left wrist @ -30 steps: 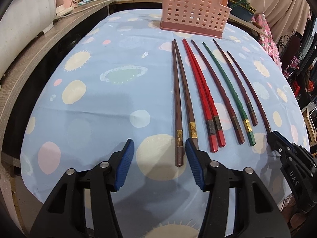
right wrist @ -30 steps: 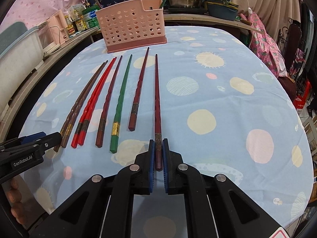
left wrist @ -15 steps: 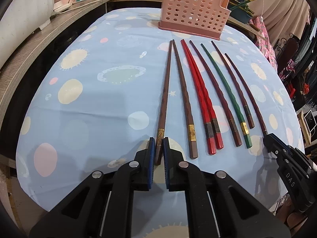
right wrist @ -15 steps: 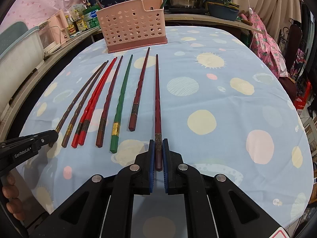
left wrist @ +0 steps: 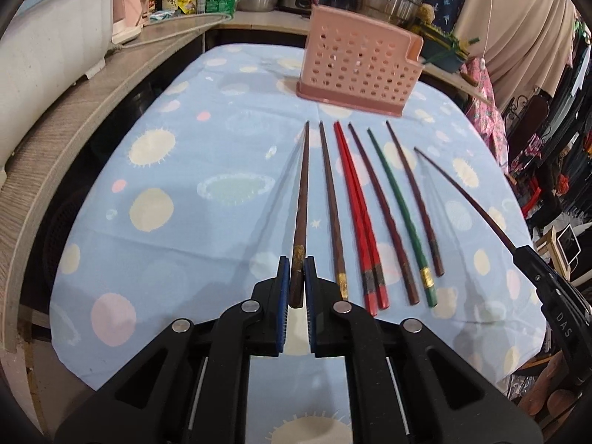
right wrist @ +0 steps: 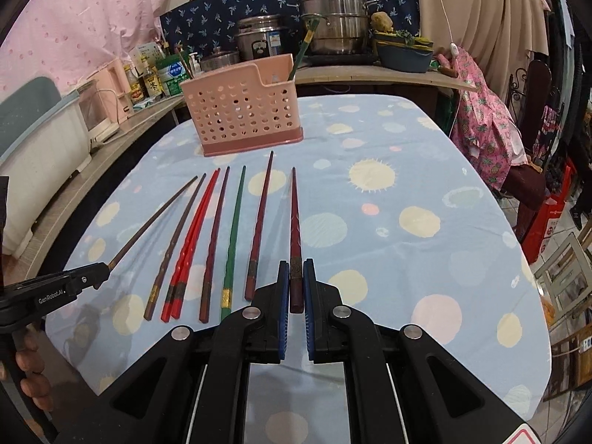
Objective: Organize utensils
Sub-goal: 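Lift both held chopsticks and carry them over the pink basket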
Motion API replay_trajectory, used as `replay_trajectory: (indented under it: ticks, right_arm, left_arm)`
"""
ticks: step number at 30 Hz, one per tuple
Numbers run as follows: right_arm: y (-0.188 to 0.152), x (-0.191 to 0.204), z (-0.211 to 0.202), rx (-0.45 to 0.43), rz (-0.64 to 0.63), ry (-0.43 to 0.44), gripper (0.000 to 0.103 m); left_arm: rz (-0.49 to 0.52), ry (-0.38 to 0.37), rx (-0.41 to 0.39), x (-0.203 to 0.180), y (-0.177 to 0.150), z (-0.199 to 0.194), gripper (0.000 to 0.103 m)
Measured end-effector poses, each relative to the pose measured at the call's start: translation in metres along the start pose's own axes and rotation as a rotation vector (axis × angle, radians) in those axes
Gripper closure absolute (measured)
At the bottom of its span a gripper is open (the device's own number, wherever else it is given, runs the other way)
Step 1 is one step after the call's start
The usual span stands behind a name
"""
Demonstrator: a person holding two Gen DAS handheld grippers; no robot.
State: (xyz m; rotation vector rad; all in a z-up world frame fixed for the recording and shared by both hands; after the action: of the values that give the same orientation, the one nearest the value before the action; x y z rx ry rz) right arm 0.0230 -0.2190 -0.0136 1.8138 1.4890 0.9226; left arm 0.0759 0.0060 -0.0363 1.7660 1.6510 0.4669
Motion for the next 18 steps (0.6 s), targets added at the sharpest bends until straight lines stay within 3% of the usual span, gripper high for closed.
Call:
replay_trajectory:
  ticks: [10,18]
  right_arm:
    - [0.075,-0.003,-0.024,-0.156,0.029,0.039,0.096]
    - [0.125,-0.007,-0.02,-0.22,0.088,0.075,0.096]
  left_arm:
    - [-0.023,-0.014,-0.137,0.001,0.063,-0.032,0.096]
    - [-0.025,-0.021,-0.212,-0.003,0.114,-0.04,0.096]
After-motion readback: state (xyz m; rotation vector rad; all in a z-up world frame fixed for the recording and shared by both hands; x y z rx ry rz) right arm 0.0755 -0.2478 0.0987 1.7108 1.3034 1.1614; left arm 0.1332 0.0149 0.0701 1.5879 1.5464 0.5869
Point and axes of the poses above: each gripper's, at about its wrist camera, not at the fingertips, and z roughly the way its jaws point, x to its left, y to its top, the point moved 4 cm from there along z, roughly the way its jaws point, and after that the axes turned 8 degrees about -x, right-handed, at the moved point
